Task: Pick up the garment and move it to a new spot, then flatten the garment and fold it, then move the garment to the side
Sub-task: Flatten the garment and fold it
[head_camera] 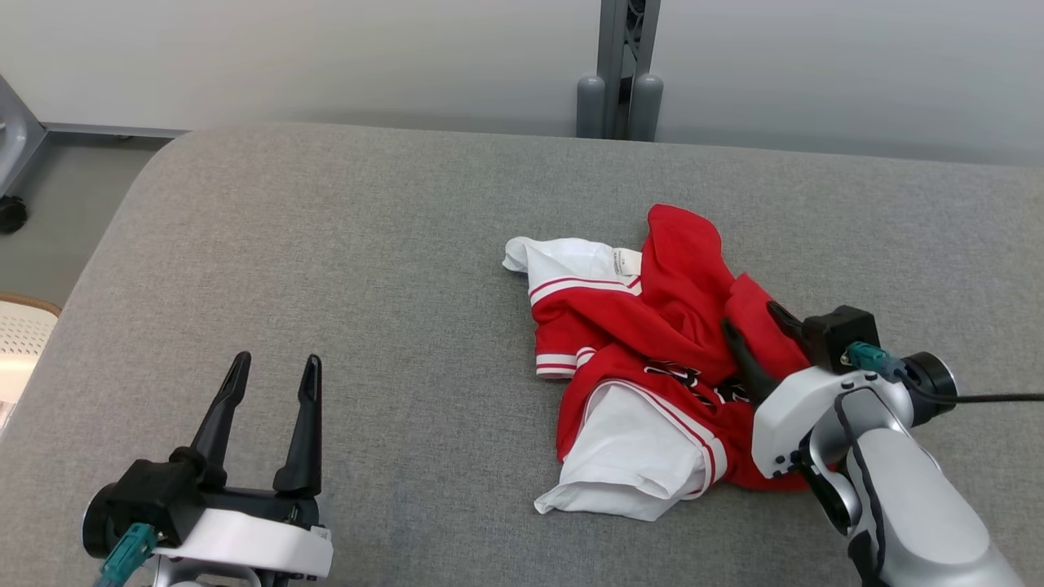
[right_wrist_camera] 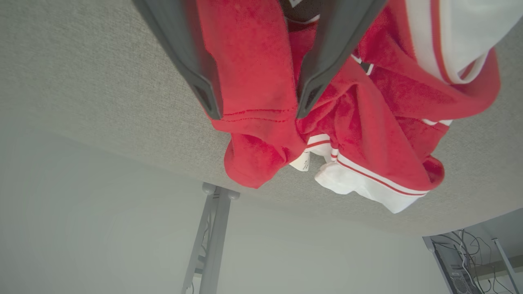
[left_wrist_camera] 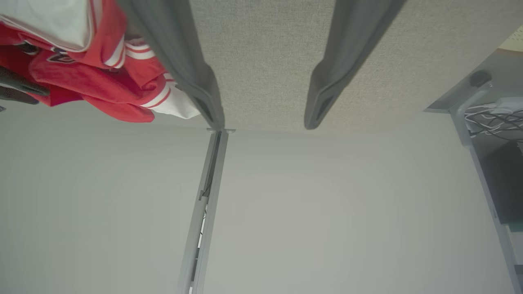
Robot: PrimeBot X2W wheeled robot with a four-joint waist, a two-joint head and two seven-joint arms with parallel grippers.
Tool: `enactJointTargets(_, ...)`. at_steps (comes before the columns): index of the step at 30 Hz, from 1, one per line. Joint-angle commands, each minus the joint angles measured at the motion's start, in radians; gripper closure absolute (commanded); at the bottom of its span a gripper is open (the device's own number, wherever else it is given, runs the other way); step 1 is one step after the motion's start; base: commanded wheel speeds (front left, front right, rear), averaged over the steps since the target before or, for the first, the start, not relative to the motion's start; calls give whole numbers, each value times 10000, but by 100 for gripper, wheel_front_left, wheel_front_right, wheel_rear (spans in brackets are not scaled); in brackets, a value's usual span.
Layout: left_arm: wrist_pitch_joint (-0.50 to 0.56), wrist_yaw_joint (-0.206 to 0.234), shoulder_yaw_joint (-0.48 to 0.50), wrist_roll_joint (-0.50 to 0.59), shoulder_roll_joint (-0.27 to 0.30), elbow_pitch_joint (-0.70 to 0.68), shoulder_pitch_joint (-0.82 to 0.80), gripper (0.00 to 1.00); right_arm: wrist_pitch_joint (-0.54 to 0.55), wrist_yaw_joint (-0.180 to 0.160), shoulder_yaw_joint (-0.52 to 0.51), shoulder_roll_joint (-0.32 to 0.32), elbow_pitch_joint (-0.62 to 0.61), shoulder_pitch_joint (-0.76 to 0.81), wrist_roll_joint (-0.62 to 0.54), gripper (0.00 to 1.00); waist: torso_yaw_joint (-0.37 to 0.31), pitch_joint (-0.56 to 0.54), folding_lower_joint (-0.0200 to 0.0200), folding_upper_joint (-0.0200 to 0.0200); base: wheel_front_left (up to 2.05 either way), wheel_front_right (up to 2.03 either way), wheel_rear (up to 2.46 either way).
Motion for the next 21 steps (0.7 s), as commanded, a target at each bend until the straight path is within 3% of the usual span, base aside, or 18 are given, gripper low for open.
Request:
enactJointTargets(1,-30,-55,5,33,16,57,-196,0,-96,-4,24,-64,188,-185,83,100,1,67,0,0,0,0,0)
enactJointTargets(10,-155,-151,110,21,20,259,-413,0,-936,-5,-576,21,565,-715,586,100,-378,237,0,0,0,0,0)
enactJointTargets(21,-159,-188,117,105,168,88,-467,0,-1493,-4,-3461,384,-997,1416,1490,100,-1334,309,0,0,0,0,0)
